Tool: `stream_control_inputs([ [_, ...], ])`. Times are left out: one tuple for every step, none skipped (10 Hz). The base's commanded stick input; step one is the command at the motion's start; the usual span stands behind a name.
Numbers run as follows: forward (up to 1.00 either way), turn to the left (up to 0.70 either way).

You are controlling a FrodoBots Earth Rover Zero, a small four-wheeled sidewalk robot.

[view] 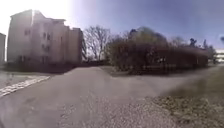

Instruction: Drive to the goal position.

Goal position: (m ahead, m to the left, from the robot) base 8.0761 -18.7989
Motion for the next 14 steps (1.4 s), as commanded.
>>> stream_control_inputs([
  [0.85, 0.0],
  [0.85, 0.0],
  [0.85, 0.0],
  [0.85, 0.0],
  [0.85, 0.0],
  [0.85, 0.0],
  [0.85, 0.0],
  [0.85, 0.0],
  [0.85, -0.26],
  [0.85, -0.34],
  [0.85, -0.34],
  [0.85, -0.34],
  [0.85, -0.34],
  [0.85, -0.34],
])
